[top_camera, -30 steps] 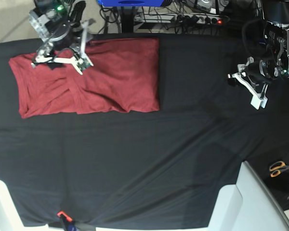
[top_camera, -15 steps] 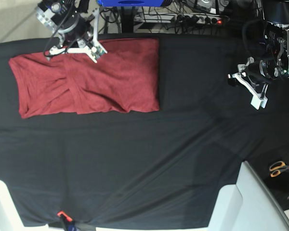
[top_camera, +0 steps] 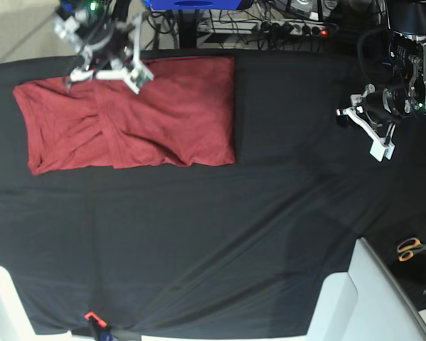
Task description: Fold the T-shirt properly
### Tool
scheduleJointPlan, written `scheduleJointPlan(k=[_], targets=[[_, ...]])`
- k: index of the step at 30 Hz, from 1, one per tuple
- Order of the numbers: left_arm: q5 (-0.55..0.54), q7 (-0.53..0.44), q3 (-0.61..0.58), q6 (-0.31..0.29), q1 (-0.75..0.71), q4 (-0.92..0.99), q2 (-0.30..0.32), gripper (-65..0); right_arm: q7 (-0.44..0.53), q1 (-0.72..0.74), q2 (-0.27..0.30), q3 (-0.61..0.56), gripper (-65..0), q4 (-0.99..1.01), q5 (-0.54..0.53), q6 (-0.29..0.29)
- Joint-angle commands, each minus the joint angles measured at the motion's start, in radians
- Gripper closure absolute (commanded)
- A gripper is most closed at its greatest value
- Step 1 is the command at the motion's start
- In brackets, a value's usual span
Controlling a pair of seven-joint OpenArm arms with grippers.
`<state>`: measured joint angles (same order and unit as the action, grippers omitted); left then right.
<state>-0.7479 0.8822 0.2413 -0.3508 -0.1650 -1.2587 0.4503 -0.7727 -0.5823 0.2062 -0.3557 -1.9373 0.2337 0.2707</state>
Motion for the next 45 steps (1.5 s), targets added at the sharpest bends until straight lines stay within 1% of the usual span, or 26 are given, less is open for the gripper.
scheduleJointPlan(k=[1,3,7,9,14,17,19,28,33,36,39,45], targets=[[-0.011,-0.010,0.007,-0.008,0.008,-0.013,0.018,0.0,0.000,0.000,-0.003,0.002,-0.2,-0.020,0.002,-0.003],[-0.011,-0.010,0.007,-0.008,0.008,-0.013,0.018,0.0,-0.004,-0.006,-0.004,0.002,-0.2,-0.009,-0.020,-0.003],[-0.011,-0.010,0.007,-0.008,0.009,-0.013,0.018,0.0,-0.003,0.011,0.005,0.010,-0.2,0.017,-0.173,-0.003],[-0.011,-0.010,0.007,-0.008,0.009,-0.013,0.018,0.0,-0.003,0.031,0.005,0.010,-0.2,0.026,-0.198,-0.003],[-0.011,-0.010,0.007,-0.008,0.008,-0.013,0.018,0.0,0.002,0.061,0.002,0.010,-0.2,0.101,-0.199,-0.003],[-0.011,-0.010,0.007,-0.008,0.008,-0.013,0.018,0.0,0.058,0.069,0.000,0.011,-0.2,0.160,-0.199,-0.003],[-0.011,-0.010,0.007,-0.008,0.008,-0.013,0.018,0.0,0.077,0.071,0.000,0.013,-0.2,0.184,-0.199,-0.003],[-0.011,-0.010,0.007,-0.008,0.008,-0.013,0.018,0.0,0.081,0.087,0.003,0.014,-0.2,0.204,-0.199,-0.003],[-0.011,-0.010,0.007,-0.008,0.008,-0.013,0.018,0.0,0.088,0.103,0.003,0.093,-0.2,0.244,-0.199,-0.003],[-0.011,-0.010,0.007,-0.008,0.008,-0.013,0.018,0.0,0.127,0.101,0.005,0.131,-0.2,0.258,-0.196,-0.003],[-0.011,-0.010,0.007,-0.008,0.008,-0.013,0.018,0.0,0.127,0.101,0.005,0.149,-0.2,0.263,-0.195,-0.003],[-0.011,-0.010,0.007,-0.008,0.008,-0.013,0.018,0.0,0.129,0.095,0.005,0.151,-0.2,0.252,-0.195,-0.003]])
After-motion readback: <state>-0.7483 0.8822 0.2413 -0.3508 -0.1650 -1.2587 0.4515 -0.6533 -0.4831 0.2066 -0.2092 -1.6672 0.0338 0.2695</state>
